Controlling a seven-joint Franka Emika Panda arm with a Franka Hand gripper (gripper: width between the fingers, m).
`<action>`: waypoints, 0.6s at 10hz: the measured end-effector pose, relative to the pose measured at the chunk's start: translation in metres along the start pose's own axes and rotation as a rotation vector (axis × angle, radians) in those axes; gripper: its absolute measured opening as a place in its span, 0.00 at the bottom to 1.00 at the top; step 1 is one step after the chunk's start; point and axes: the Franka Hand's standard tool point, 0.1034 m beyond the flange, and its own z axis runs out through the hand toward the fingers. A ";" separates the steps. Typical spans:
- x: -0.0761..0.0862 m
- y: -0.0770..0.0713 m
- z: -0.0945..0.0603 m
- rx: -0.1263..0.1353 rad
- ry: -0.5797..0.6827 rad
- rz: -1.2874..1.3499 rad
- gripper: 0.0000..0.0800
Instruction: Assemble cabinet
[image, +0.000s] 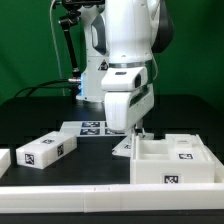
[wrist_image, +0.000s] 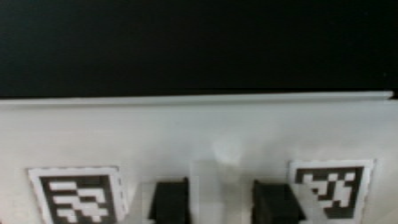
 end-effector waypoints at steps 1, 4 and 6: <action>0.000 0.000 0.000 0.000 0.000 0.000 0.09; 0.001 -0.002 -0.001 -0.001 -0.001 -0.009 0.09; 0.014 -0.012 -0.014 -0.008 -0.007 -0.058 0.09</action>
Offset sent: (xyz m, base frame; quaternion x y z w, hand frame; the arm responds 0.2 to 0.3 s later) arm 0.0000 0.0000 0.0000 0.0000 0.0000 0.0000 1.0000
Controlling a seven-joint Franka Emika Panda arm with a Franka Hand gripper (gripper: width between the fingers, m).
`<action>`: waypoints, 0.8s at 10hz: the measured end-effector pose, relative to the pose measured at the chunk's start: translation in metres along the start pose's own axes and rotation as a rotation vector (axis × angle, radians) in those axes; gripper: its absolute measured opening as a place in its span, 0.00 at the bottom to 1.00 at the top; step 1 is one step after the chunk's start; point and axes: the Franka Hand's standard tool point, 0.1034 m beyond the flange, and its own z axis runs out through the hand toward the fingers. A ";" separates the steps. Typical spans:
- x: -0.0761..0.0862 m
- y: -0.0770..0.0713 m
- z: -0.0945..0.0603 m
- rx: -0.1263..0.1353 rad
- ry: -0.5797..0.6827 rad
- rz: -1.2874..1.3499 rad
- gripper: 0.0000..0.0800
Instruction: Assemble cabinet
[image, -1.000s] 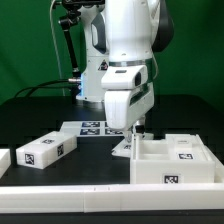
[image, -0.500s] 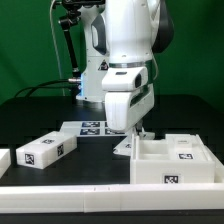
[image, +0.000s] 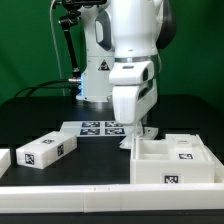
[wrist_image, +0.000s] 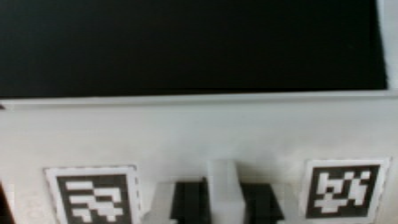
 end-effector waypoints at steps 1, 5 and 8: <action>0.003 -0.002 -0.006 0.007 -0.012 -0.025 0.09; 0.002 0.002 -0.016 0.029 -0.038 -0.127 0.09; 0.001 0.004 -0.017 0.028 -0.037 -0.192 0.09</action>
Offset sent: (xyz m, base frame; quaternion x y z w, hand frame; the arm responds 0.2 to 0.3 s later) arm 0.0040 0.0164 0.0243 0.0571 0.0374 -0.1000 0.9926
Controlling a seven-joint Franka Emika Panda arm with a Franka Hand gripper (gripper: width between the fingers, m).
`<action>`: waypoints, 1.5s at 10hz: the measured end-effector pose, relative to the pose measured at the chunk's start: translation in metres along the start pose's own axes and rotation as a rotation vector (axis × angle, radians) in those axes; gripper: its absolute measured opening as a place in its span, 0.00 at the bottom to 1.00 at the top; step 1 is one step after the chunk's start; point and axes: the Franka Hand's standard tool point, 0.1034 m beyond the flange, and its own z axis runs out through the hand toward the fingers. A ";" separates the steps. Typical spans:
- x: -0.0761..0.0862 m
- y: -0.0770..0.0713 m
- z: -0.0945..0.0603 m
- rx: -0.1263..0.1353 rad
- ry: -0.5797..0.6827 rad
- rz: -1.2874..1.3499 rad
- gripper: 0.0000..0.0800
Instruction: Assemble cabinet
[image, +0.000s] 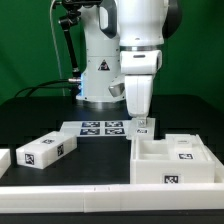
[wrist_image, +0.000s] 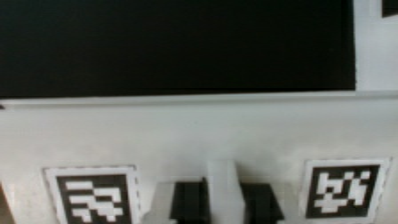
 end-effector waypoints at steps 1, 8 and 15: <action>0.002 0.005 -0.005 -0.007 -0.001 -0.009 0.09; 0.008 0.022 -0.012 0.000 -0.007 -0.065 0.09; 0.012 0.037 -0.014 -0.011 -0.002 -0.063 0.09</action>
Offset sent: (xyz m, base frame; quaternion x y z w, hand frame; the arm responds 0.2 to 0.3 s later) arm 0.0000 0.0000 0.0000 0.0000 0.0000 0.0000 1.0000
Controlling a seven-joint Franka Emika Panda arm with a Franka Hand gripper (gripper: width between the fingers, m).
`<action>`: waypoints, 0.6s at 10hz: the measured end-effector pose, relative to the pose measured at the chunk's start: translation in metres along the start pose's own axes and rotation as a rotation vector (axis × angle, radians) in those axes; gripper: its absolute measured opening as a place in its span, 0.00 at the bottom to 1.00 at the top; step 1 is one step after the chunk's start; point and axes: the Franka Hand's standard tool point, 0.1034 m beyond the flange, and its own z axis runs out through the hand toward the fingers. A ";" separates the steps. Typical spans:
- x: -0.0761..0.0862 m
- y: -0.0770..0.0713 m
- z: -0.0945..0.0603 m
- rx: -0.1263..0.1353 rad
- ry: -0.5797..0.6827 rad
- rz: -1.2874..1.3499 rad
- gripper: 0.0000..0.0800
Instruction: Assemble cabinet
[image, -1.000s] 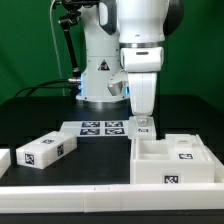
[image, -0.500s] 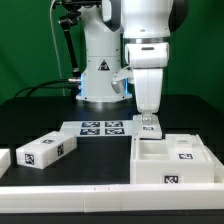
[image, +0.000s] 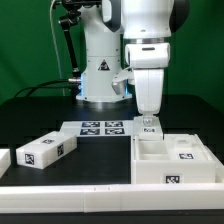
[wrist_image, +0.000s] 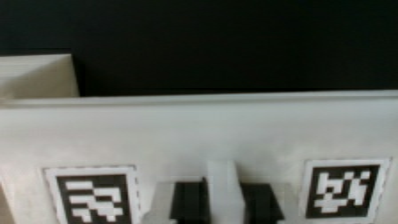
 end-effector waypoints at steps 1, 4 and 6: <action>0.000 0.002 0.000 -0.003 0.001 0.000 0.09; 0.000 0.010 0.001 -0.007 0.005 0.003 0.09; -0.001 0.014 0.002 -0.015 0.010 0.002 0.09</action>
Offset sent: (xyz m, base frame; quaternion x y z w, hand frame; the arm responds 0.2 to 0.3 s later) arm 0.0168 -0.0020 -0.0009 0.0000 0.0017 -0.0154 0.9999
